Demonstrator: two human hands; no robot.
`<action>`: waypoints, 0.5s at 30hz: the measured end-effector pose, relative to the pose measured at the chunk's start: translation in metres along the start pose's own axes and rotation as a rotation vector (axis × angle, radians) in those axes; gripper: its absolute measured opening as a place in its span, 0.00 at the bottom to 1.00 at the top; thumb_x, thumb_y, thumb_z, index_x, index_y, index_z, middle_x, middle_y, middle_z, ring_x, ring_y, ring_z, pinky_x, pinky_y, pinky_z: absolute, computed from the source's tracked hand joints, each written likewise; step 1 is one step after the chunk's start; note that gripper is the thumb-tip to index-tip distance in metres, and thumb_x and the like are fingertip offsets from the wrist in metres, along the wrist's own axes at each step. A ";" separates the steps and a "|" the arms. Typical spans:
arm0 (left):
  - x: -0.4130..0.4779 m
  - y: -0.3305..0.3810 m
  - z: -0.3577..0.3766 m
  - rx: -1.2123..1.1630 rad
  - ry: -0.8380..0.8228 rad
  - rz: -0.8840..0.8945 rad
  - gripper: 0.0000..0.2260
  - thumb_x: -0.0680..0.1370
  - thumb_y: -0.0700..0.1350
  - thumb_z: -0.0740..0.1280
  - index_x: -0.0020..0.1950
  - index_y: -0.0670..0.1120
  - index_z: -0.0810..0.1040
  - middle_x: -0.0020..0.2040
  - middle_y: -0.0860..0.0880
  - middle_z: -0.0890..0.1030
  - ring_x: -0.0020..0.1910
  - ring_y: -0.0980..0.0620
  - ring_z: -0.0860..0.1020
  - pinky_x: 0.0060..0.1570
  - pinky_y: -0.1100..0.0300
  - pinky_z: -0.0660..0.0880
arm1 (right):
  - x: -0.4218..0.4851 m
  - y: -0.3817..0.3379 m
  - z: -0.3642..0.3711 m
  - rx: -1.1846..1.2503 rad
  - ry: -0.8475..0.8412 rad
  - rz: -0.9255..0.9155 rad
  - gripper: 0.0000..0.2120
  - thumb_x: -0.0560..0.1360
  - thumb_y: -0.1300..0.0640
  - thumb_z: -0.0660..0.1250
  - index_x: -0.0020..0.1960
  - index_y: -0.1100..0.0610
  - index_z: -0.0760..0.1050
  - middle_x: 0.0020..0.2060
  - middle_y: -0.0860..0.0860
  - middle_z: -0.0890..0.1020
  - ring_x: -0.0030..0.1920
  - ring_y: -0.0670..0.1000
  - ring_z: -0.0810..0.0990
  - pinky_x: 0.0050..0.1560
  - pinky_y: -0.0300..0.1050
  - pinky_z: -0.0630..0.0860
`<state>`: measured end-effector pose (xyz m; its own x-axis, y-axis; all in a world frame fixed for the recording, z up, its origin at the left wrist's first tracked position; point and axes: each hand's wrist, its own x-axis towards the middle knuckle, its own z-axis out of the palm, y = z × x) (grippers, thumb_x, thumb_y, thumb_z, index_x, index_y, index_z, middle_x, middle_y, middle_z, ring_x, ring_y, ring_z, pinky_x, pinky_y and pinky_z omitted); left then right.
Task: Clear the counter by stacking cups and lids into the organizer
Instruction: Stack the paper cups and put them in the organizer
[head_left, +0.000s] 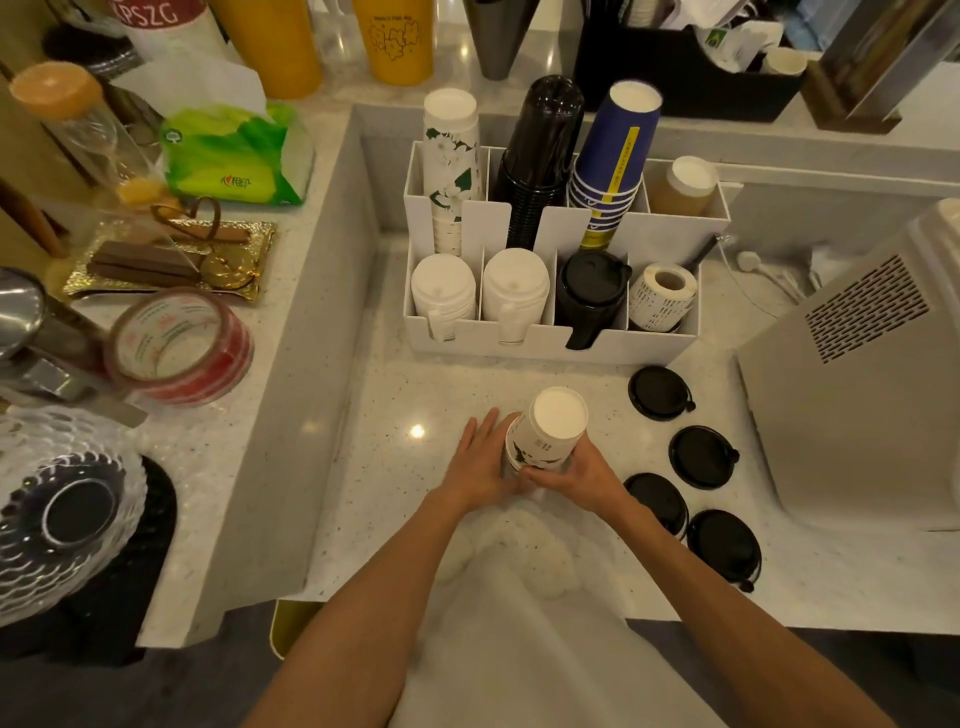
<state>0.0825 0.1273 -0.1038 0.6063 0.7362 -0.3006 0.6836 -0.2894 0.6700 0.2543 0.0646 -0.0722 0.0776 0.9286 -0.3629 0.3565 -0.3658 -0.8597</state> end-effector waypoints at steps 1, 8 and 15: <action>-0.001 0.000 -0.003 0.005 -0.019 0.005 0.46 0.70 0.60 0.72 0.79 0.51 0.48 0.80 0.48 0.52 0.79 0.52 0.43 0.78 0.47 0.42 | 0.001 0.000 0.000 0.001 -0.002 -0.002 0.49 0.63 0.49 0.81 0.76 0.50 0.56 0.69 0.47 0.71 0.70 0.49 0.69 0.70 0.48 0.70; -0.007 -0.010 -0.043 -0.401 0.136 -0.134 0.30 0.77 0.38 0.65 0.76 0.53 0.59 0.69 0.50 0.72 0.69 0.48 0.70 0.69 0.52 0.68 | 0.002 -0.021 -0.011 0.091 0.004 0.018 0.48 0.63 0.50 0.81 0.75 0.48 0.57 0.68 0.48 0.72 0.68 0.51 0.72 0.69 0.57 0.70; 0.035 -0.015 -0.145 -0.282 0.716 -0.289 0.22 0.82 0.44 0.59 0.75 0.45 0.61 0.73 0.41 0.65 0.71 0.41 0.63 0.69 0.47 0.63 | 0.040 -0.161 -0.062 0.064 -0.113 -0.171 0.40 0.59 0.40 0.81 0.64 0.31 0.63 0.56 0.31 0.79 0.57 0.33 0.77 0.47 0.31 0.79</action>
<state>0.0341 0.2462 -0.0262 -0.0497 0.9977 -0.0453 0.5873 0.0659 0.8067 0.2577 0.1646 0.0744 -0.0848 0.9660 -0.2441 0.2951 -0.2097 -0.9322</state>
